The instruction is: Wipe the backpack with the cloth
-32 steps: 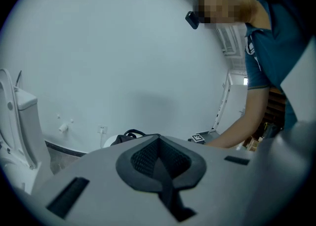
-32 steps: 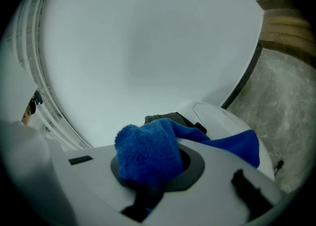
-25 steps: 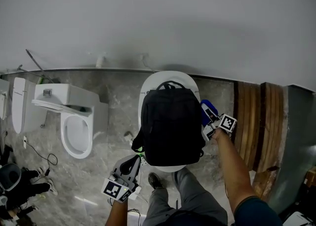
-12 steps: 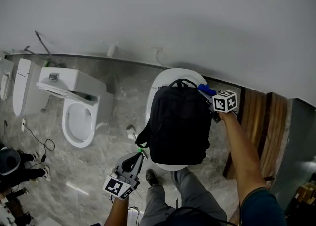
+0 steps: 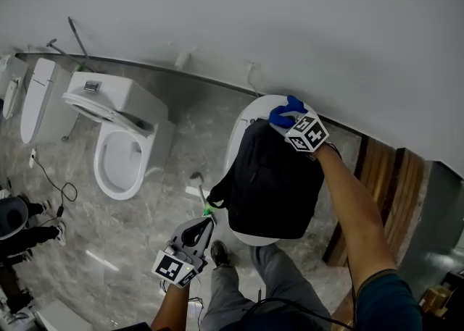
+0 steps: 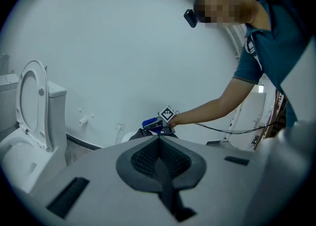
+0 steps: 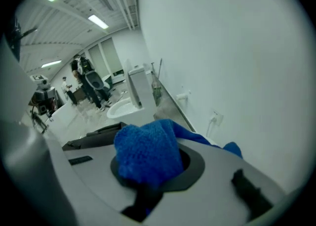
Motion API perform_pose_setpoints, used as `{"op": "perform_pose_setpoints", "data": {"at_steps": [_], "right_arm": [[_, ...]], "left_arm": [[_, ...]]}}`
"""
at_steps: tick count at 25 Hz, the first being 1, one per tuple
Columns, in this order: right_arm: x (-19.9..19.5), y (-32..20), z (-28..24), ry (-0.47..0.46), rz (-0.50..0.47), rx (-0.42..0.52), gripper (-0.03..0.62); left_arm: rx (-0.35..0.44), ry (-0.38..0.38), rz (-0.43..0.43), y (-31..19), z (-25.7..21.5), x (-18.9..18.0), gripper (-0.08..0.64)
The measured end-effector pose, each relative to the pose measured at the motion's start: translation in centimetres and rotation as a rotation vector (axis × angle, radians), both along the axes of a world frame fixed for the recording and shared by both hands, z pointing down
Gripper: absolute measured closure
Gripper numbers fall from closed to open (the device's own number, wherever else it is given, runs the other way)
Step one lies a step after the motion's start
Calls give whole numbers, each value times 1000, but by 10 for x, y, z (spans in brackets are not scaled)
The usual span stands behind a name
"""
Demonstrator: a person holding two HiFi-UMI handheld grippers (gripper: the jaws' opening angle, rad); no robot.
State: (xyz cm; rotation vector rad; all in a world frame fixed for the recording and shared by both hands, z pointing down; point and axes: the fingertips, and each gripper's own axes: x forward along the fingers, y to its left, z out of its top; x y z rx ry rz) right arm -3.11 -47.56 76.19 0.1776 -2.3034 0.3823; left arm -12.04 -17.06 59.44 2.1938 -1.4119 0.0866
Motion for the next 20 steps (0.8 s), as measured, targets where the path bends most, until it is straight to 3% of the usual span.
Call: {"op": "perform_pose_setpoints", "data": {"at_steps": [5,8,11,15,20], "right_arm": [[-66,31,-4,67,-226,16,569],[-88,63,5,209,-450,-13,568],[-97,94,24,406,-694,52,569],[-102,139,44,570,-956,80,569],[-86,209,59,729,-1198,12,569]], "left_arm": [[6,6,-26,15,0,-18,557],[4,10,-46,25,4,-28,557],[1,14,-70,35,8,-39,557],[-1,22,-84,47,9,-48,557],[2,28,-103,59,7,-62,557]]}}
